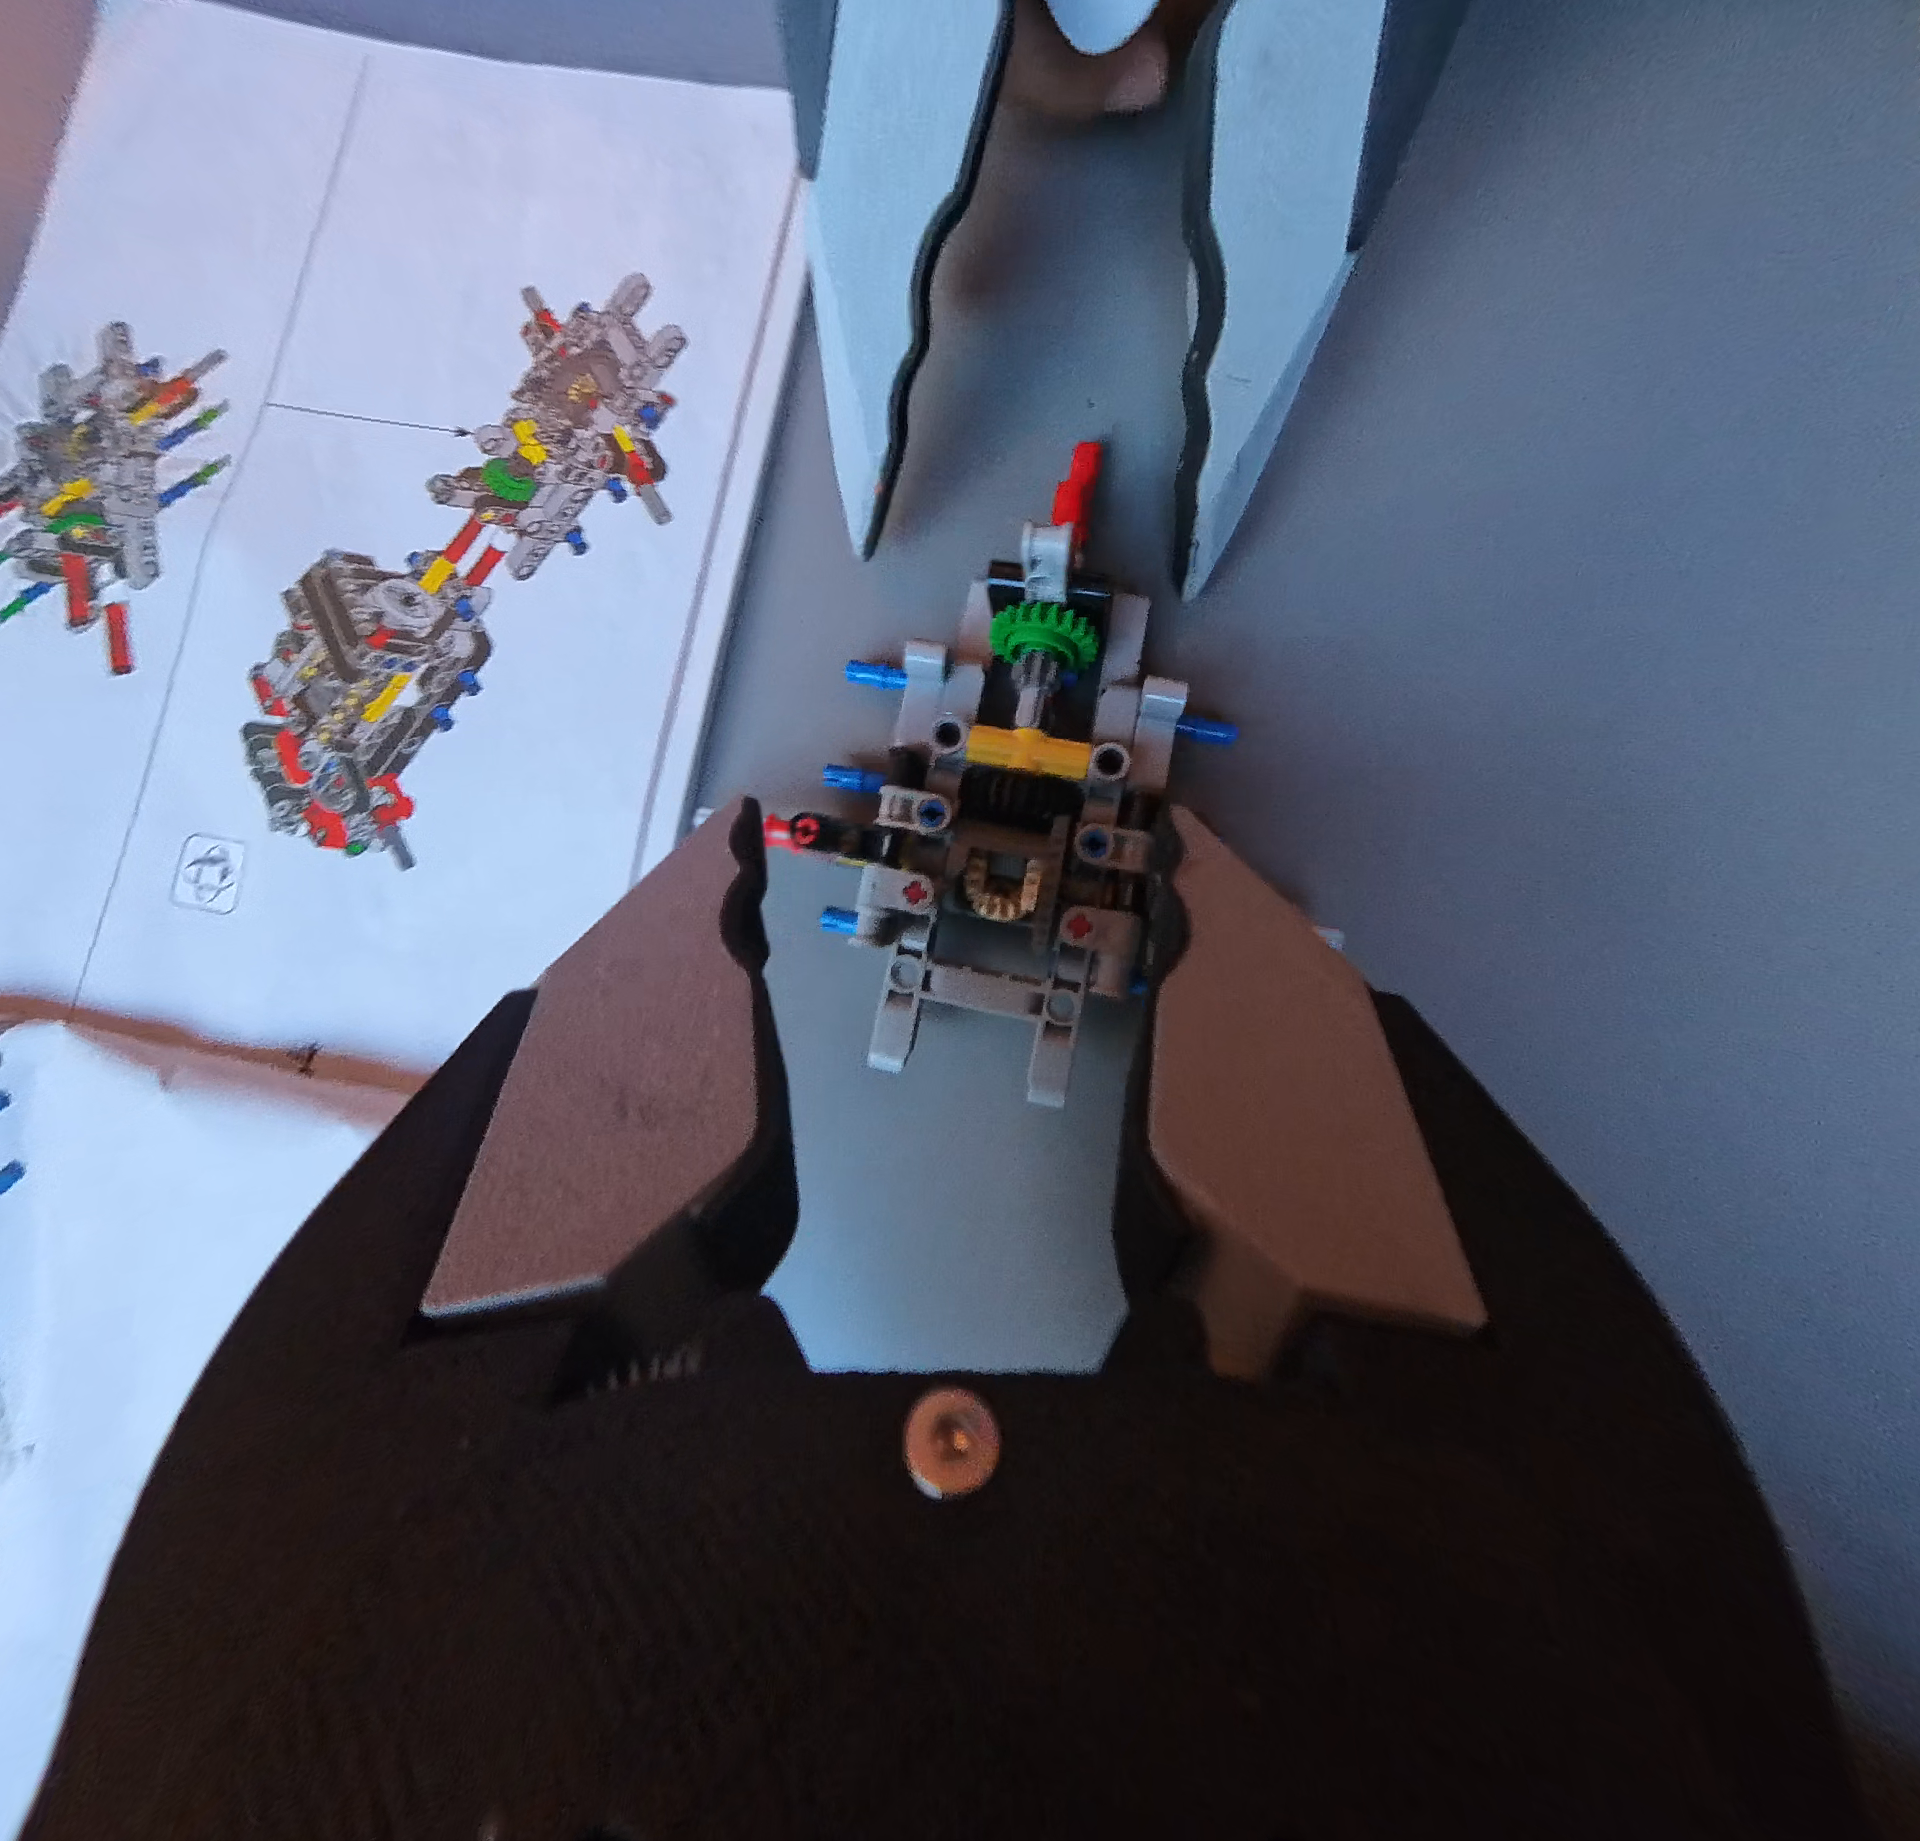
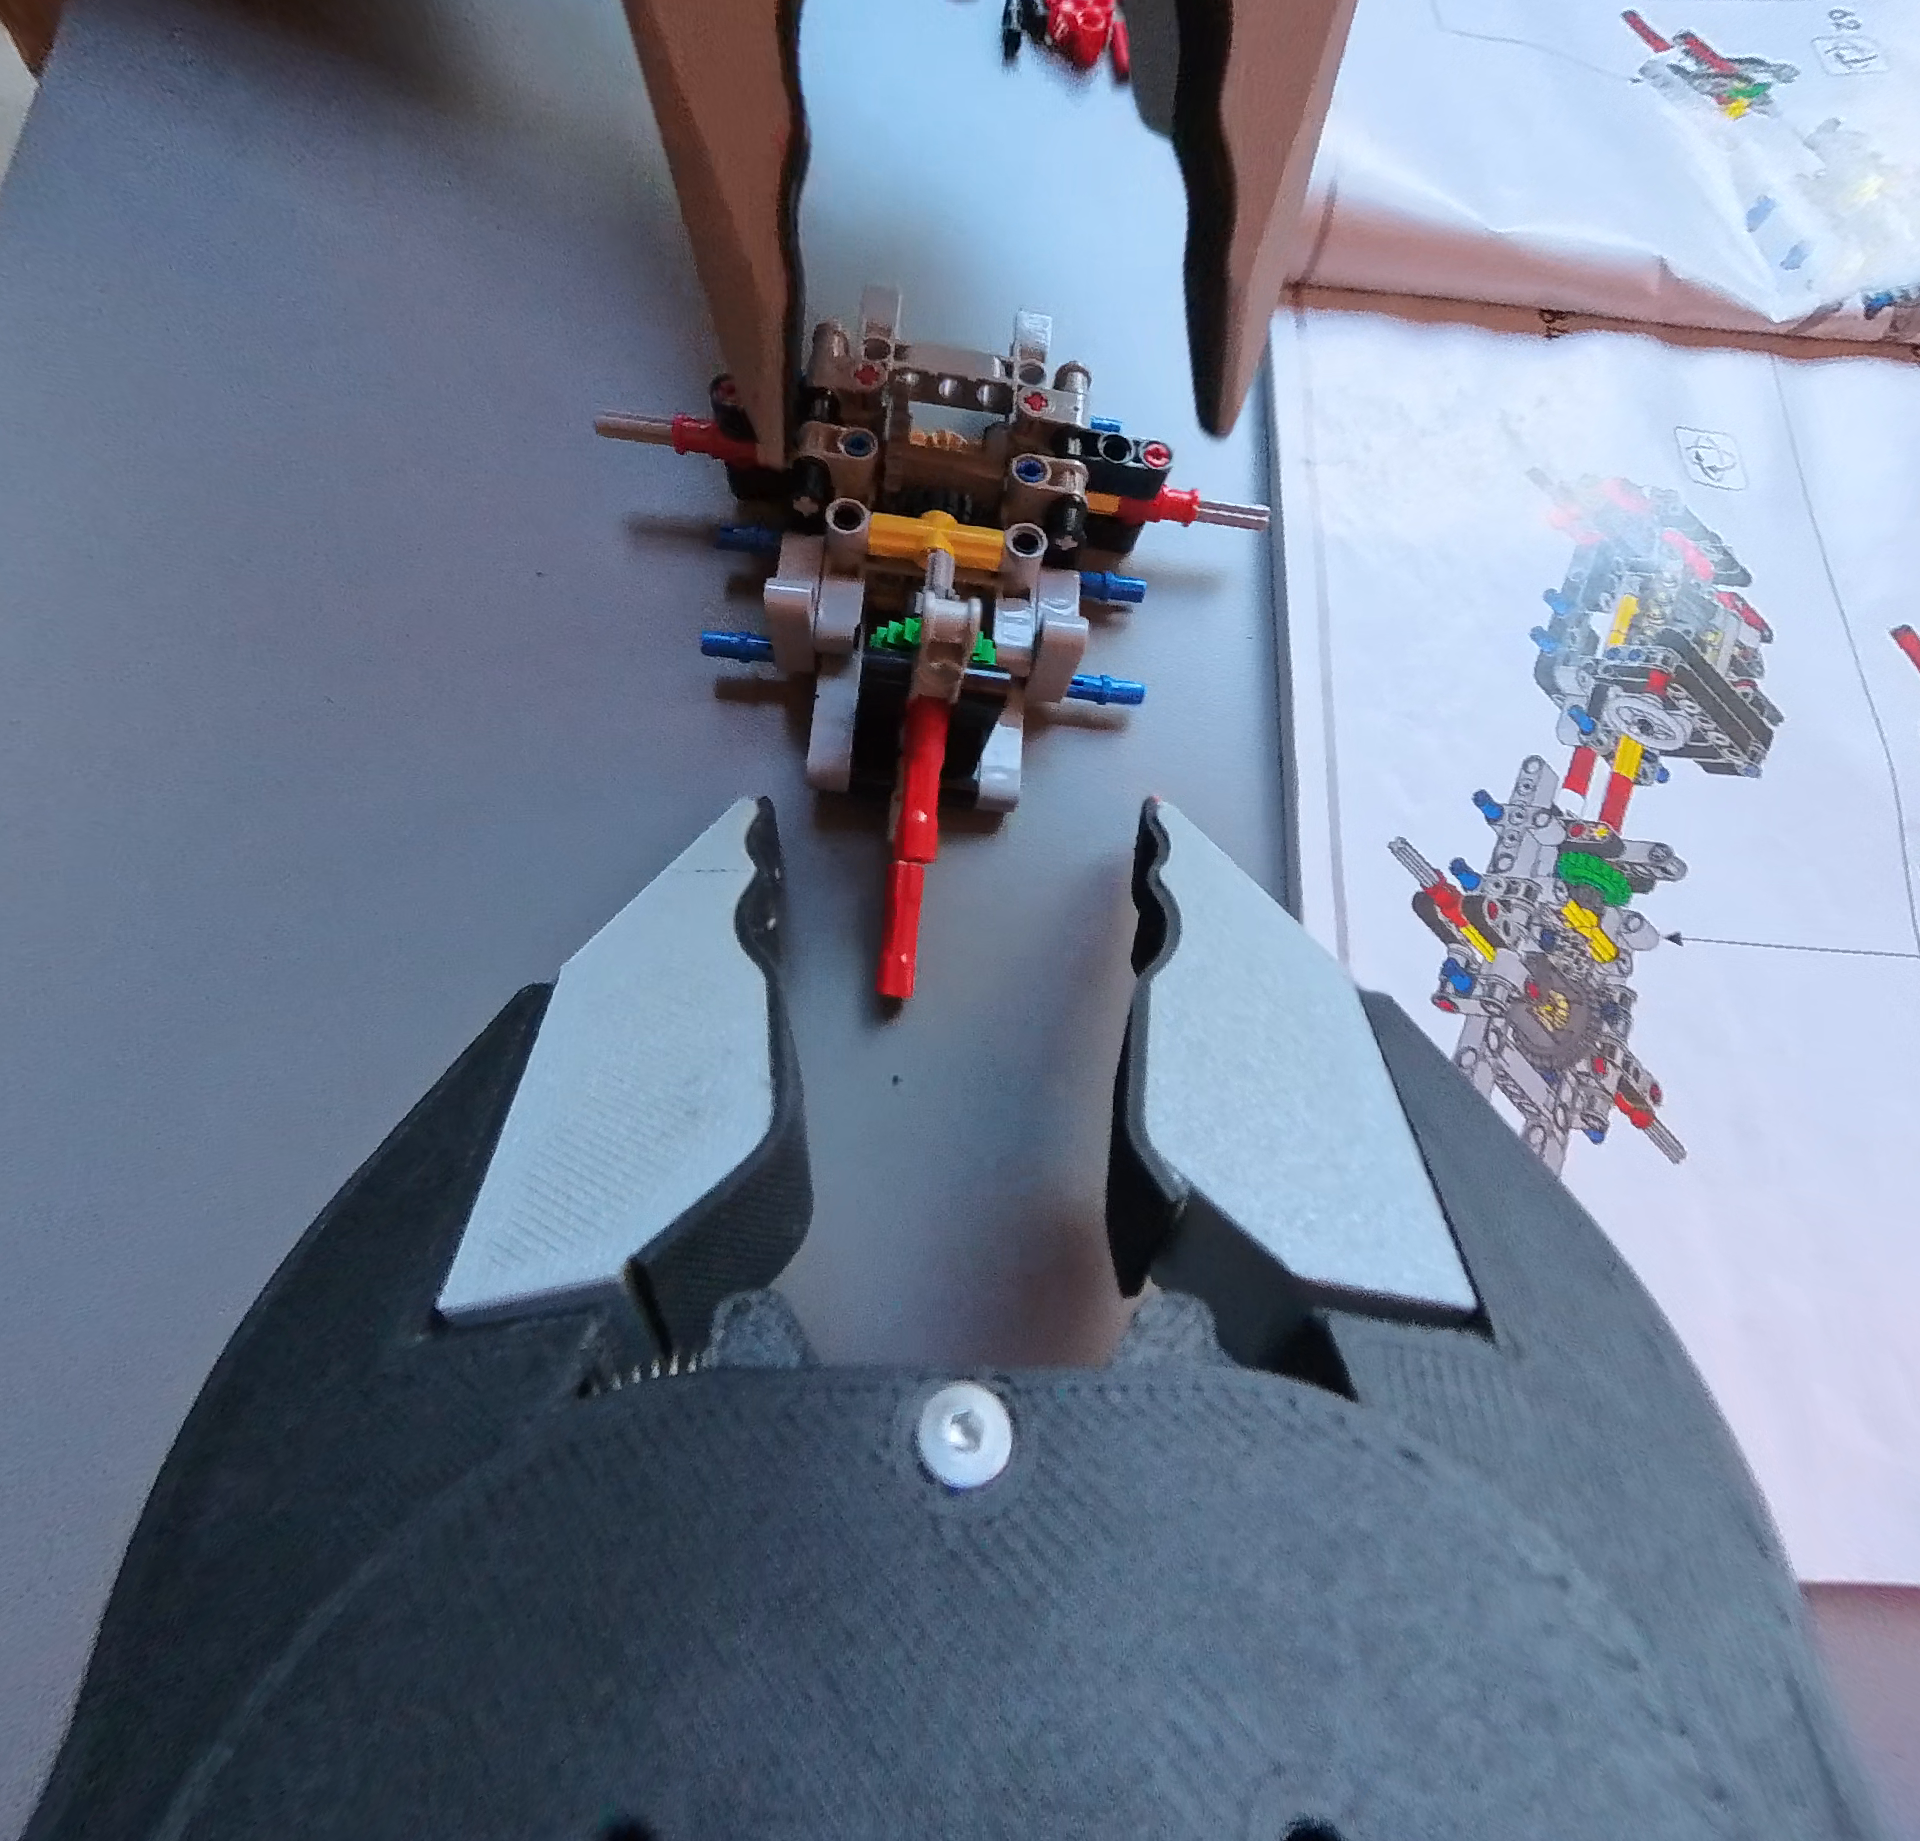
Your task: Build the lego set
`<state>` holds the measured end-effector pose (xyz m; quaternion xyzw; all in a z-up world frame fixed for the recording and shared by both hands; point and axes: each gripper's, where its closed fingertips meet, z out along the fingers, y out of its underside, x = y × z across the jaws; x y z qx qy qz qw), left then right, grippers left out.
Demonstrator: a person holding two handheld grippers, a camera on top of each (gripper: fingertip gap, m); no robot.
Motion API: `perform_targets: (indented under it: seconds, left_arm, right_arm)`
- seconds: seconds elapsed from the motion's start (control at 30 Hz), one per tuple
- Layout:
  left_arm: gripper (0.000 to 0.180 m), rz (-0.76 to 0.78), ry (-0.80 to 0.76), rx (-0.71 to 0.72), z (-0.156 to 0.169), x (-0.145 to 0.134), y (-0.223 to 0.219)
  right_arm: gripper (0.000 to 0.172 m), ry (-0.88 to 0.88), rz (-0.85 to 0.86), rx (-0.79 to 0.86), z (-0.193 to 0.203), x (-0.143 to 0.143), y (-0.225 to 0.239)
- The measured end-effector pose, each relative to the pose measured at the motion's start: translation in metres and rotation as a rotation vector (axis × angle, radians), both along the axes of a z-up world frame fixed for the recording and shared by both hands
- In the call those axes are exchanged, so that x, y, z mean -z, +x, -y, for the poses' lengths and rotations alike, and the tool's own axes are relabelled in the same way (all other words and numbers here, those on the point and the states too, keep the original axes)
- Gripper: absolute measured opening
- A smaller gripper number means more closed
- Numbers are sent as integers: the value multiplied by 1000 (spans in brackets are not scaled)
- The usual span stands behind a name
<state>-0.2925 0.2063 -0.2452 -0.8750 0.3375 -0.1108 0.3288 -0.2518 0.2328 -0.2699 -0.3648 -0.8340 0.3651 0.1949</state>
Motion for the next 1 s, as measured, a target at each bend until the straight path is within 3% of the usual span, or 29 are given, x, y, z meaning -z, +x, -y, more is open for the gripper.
perform_targets:
  seconds: [0.13, 0.3, 0.43, 0.5, 0.7, 0.83, 0.93, 0.97, 1.0]
  left_arm:
    - [73, 19, 5, -59, 4, -4, -22]
    - [87, 7, -56, -50, 14, 13, -25]
    - [88, -17, -85, -2, 16, 28, -9]
    - [98, -27, -100, 26, 17, 33, -4]
    - [95, 17, -125, 5, 15, 30, -8]
    - [95, 341, -257, -21, 18, 11, -2]
    - [96, 733, -504, -24, 19, -13, 3]
    - [96, 870, -595, -19, 17, -24, 4]
    - [95, 963, -669, -26, 14, -29, 3]
  right_arm:
    - [63, -26, 0, 0, -1, -2, 2]
    - [55, -3, 32, -26, 4, 4, 5]
    - [36, -19, 42, -18, 6, 3, 1]
    - [23, -42, 58, -17, 7, 3, 1]
    - [20, -120, 123, 10, 6, 1, -2]
    - [20, -344, 212, 4, 8, -18, -2]
    - [20, -675, 343, -7, 7, -47, -3]
    - [5, -752, 375, -1, 4, -52, -5]
    - [5, -828, 400, -8, 2, -57, -4]
